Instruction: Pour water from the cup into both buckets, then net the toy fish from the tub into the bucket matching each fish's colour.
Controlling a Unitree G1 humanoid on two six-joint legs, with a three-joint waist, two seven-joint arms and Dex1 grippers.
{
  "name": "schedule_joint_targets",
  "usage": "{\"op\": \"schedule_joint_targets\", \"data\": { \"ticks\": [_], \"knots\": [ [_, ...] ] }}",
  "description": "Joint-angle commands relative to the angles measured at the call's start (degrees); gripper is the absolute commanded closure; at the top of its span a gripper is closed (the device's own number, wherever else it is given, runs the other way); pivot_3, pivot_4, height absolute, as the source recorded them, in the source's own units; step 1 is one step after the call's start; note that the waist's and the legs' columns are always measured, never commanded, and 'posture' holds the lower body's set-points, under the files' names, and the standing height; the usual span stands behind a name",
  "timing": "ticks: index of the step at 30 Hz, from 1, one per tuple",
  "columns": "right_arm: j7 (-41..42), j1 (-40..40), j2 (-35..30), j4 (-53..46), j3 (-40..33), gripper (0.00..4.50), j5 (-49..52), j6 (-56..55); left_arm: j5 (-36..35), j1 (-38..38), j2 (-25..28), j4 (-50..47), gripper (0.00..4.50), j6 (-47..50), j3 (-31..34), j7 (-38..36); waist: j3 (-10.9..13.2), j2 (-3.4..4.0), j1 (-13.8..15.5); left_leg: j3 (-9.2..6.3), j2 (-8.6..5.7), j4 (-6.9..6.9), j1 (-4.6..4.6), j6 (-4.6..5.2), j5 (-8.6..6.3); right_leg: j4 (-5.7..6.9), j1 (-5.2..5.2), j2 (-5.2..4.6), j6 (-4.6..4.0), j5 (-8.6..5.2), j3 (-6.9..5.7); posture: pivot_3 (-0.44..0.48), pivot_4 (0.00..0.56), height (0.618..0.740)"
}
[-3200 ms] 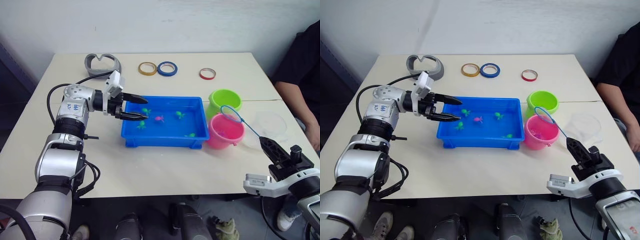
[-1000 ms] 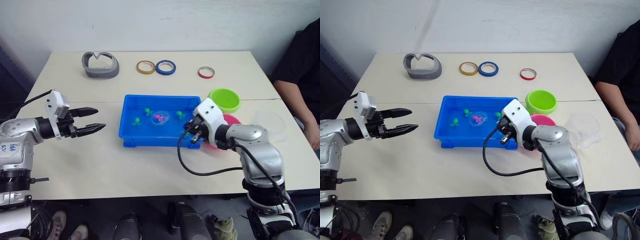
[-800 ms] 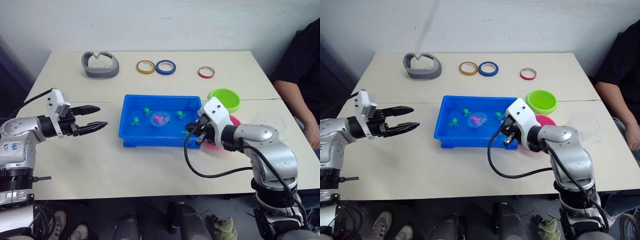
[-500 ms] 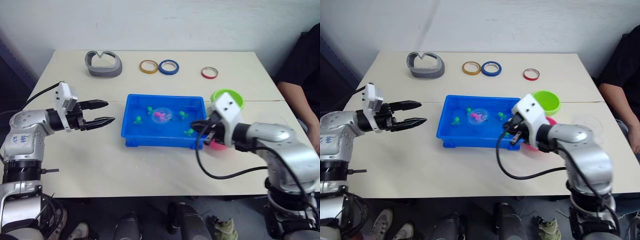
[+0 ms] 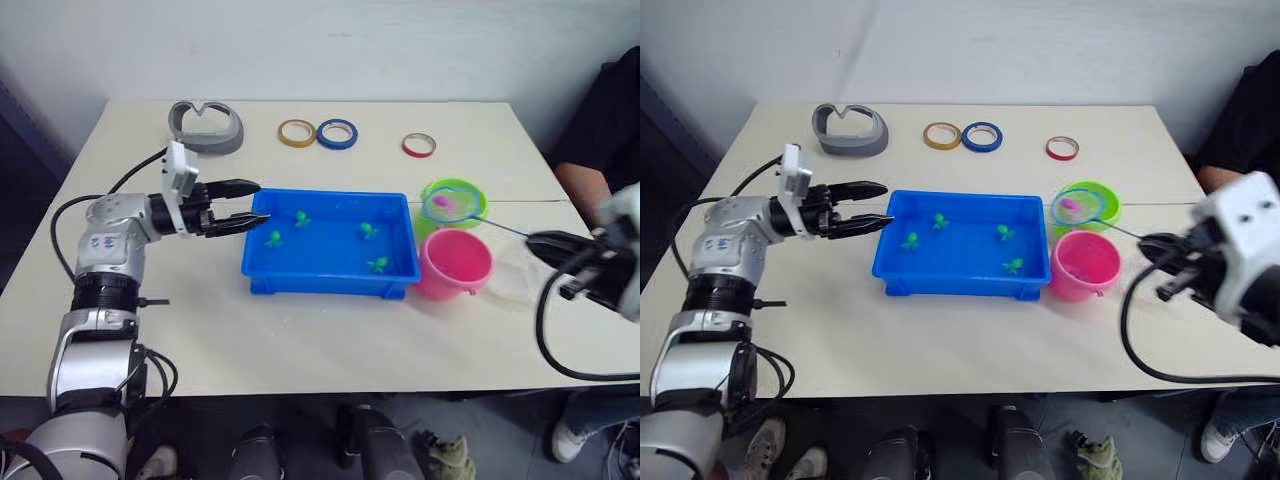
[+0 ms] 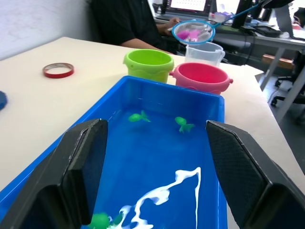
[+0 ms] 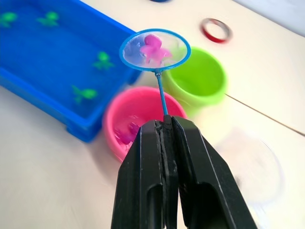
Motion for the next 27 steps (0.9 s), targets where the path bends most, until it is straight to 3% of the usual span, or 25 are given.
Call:
{"op": "schedule_joint_targets", "data": {
  "ticks": [1,9,13,18,23,27],
  "knots": [
    [-0.9,4.6,0.7,-5.1,-5.5,4.50,2.7,-1.0,0.7,-3.0,-0.8,3.1,0.90,-2.5,0.1,-1.7,0.0,0.00,0.0,-0.02,-0.02,0.00,0.02,0.02,0.01,0.00,0.03,0.00,0.02,0.01,0.00,0.000,0.150,0.727],
    [-16.7,24.1,0.1,-5.2,0.7,4.50,7.4,-21.9,2.8,-7.0,-2.8,9.8,0.90,-5.9,0.0,-3.5,0.0,0.00,0.1,-0.02,-0.09,0.00,0.03,0.20,0.01,-0.09,0.09,-0.01,0.16,0.12,0.06,0.000,0.150,0.727],
    [-28.1,33.6,-2.9,-5.2,11.6,4.50,-5.2,-36.0,3.2,-7.4,-2.9,10.7,0.90,-6.5,0.2,-4.0,0.0,-0.02,0.0,0.03,-0.12,-0.06,0.01,0.17,0.02,-0.18,0.08,-0.01,0.19,0.13,0.09,0.000,0.150,0.727],
    [-37.9,38.8,-5.4,-5.2,23.2,4.50,-22.9,-46.1,3.6,-7.6,-2.2,11.5,0.90,-6.9,0.5,-4.3,0.0,-0.03,0.1,0.07,-0.13,-0.02,0.02,0.13,0.05,-0.19,0.08,-0.01,0.22,0.15,0.08,0.000,0.150,0.727],
    [-38.8,38.4,-6.7,-5.2,30.4,4.50,-35.2,-52.0,3.7,-7.3,-1.8,11.5,0.90,-7.0,0.8,-4.4,0.0,-0.03,0.1,0.07,-0.12,0.03,0.02,0.12,0.05,-0.17,0.08,0.02,0.23,0.15,0.07,0.000,0.150,0.727],
    [-36.0,39.9,-7.4,-5.2,31.1,4.50,-43.0,-56.4,3.7,-6.9,-1.5,11.2,0.90,-6.9,1.0,-4.4,0.0,-0.03,0.2,0.08,-0.12,0.04,0.01,0.12,0.05,-0.17,0.08,0.03,0.22,0.15,0.03,0.000,0.150,0.727]
  ]
}}
